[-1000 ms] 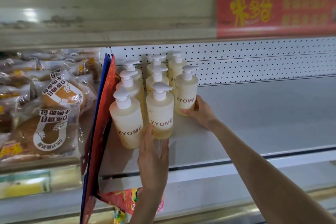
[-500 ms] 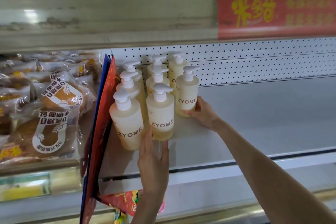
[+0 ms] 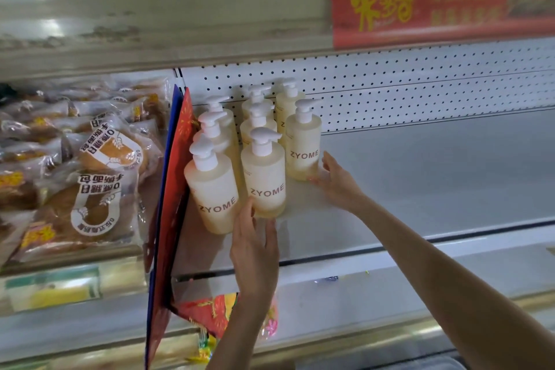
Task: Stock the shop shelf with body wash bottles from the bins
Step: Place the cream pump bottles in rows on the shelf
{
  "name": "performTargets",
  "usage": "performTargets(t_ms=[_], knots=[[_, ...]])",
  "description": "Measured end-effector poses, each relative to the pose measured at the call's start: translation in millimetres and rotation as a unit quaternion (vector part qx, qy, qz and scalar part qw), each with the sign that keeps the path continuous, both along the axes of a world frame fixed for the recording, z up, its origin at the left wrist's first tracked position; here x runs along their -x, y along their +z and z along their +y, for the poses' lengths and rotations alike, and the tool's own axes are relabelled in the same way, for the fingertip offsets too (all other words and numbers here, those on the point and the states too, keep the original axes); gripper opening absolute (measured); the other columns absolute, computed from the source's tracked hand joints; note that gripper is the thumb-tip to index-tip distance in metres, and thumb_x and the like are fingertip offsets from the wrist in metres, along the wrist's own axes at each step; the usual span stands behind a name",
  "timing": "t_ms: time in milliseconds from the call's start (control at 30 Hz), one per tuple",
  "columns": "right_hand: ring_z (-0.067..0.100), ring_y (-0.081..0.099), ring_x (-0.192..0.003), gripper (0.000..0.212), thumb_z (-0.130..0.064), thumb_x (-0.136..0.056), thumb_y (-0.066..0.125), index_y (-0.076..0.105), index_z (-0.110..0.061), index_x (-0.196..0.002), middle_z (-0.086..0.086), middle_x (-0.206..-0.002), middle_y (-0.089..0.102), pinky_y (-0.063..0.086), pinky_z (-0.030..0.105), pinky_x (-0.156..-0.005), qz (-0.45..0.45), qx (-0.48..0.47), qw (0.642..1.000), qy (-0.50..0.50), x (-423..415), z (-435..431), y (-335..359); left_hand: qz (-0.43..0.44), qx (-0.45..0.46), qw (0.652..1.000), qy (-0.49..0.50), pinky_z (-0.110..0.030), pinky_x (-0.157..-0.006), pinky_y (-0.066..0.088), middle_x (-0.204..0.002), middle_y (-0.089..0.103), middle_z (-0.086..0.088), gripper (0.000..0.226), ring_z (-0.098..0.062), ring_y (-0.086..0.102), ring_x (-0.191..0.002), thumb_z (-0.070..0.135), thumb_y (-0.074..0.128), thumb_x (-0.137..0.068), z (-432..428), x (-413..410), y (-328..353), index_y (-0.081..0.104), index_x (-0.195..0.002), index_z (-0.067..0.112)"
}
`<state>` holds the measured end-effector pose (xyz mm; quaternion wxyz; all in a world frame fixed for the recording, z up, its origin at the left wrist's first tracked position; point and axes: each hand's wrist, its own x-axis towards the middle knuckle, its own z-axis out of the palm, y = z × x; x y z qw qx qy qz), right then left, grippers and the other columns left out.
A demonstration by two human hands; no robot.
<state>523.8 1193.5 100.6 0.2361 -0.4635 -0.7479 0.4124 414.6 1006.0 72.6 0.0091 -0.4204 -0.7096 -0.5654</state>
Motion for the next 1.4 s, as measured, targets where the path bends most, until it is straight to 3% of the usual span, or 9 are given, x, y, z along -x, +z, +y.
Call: performTargets(t_ms=[133, 333, 467, 700, 833, 1033, 1133, 1233, 1400], knots=[[0.018, 0.035, -0.138, 0.073, -0.027, -0.091, 0.062, 0.021, -0.015, -0.150, 0.007, -0.151, 0.034, 0.030, 0.030, -0.112, 0.039, -0.007, 0.999, -0.013, -41, -32, 1, -0.046, -0.028, 0.998, -0.012, -0.032, -0.095, 0.047, -0.123, 0.054, 0.006, 0.034, -0.009, 0.053, -0.110, 0.017, 0.057, -0.094, -5, -6, -1, 0.052, -0.127, 0.015], [0.008, 0.063, -0.107, 0.035, -0.013, -0.091, 0.060, 0.053, -0.024, -0.123, -0.009, -0.117, 0.062, 0.048, 0.014, -0.084, 0.195, -0.008, 0.977, -0.087, -149, -101, -10, 0.046, -0.075, 0.986, -0.141, -0.022, -0.091, 0.047, -0.116, 0.052, 0.002, 0.034, -0.016, 0.058, -0.103, 0.024, 0.051, -0.093, -26, -87, -15, 0.053, -0.121, 0.004], [0.016, 0.067, -0.096, 0.032, -0.006, -0.091, 0.060, 0.061, -0.031, -0.109, -0.004, -0.108, 0.068, 0.052, 0.025, -0.085, 0.199, 0.011, 0.959, -0.203, -245, -142, -58, 0.058, -0.016, 0.964, -0.261, -0.021, -0.094, 0.045, -0.118, 0.052, 0.002, 0.032, -0.014, 0.057, -0.108, 0.025, 0.050, -0.094, -33, -157, -46, 0.049, -0.123, 0.012], [0.018, 0.064, -0.089, 0.023, -0.015, -0.086, 0.068, 0.063, -0.004, -0.104, -0.002, -0.091, 0.065, 0.052, 0.024, -0.075, 0.125, 0.214, 0.914, -0.321, -375, -219, -186, -0.020, 0.176, 0.931, -0.320, -0.019, -0.083, 0.051, -0.111, 0.049, 0.013, 0.033, -0.005, 0.061, -0.099, 0.042, 0.052, -0.094, -56, -253, -155, 0.048, -0.124, 0.027], [0.024, 0.060, -0.094, 0.028, -0.009, -0.088, 0.065, 0.057, 0.002, -0.113, 0.011, -0.108, 0.061, 0.051, 0.034, -0.079, 0.117, 0.378, 0.851, -0.346, -409, -251, -261, -0.091, 0.290, 0.905, -0.298, -0.015, -0.079, 0.049, -0.107, 0.055, 0.005, 0.031, -0.003, 0.058, -0.099, 0.039, 0.059, -0.091, -71, -305, -219, 0.050, -0.119, 0.031], [0.021, 0.058, -0.099, 0.033, -0.012, -0.093, 0.058, 0.053, -0.002, -0.124, 0.010, -0.101, 0.061, 0.046, 0.032, -0.090, 0.263, 0.575, 0.639, -0.439, -411, -285, -342, -0.173, 0.446, 0.844, -0.242, -0.035, -0.091, 0.049, -0.118, 0.059, -0.001, 0.045, -0.018, 0.058, -0.108, 0.034, 0.064, -0.088, -82, -362, -313, 0.056, -0.125, 0.010], [0.026, 0.046, -0.129, 0.050, -0.020, -0.093, 0.060, 0.043, -0.008, -0.138, 0.011, -0.136, 0.050, 0.035, 0.036, -0.109, 0.258, 0.587, 0.608, -0.468, -412, -286, -375, -0.201, 0.482, 0.827, -0.210, -0.018, -0.087, 0.037, -0.121, 0.056, 0.001, 0.041, -0.012, 0.054, -0.109, 0.024, 0.063, -0.091, -81, -383, -351, 0.052, -0.128, 0.012], [0.020, 0.040, -0.132, 0.059, -0.027, -0.092, 0.061, 0.037, -0.009, -0.143, 0.006, -0.139, 0.045, 0.030, 0.034, -0.113, 0.260, 0.605, 0.587, -0.472, -415, -282, -403, -0.225, 0.494, 0.815, -0.201, -0.021, -0.088, 0.038, -0.126, 0.056, -0.001, 0.046, -0.017, 0.055, -0.114, 0.027, 0.064, -0.090, -75, -402, -382, 0.050, -0.132, 0.014], [0.017, 0.052, -0.109, 0.060, -0.032, -0.086, 0.067, 0.047, -0.009, -0.137, 0.003, -0.129, 0.053, 0.041, 0.028, -0.090, 0.237, 0.604, 0.567, -0.508, -418, -269, -437, -0.275, 0.489, 0.810, -0.172, -0.022, -0.093, 0.037, -0.137, 0.050, -0.002, 0.054, -0.016, 0.050, -0.122, 0.029, 0.062, -0.091, -46, -424, -416, 0.044, -0.138, 0.009]])
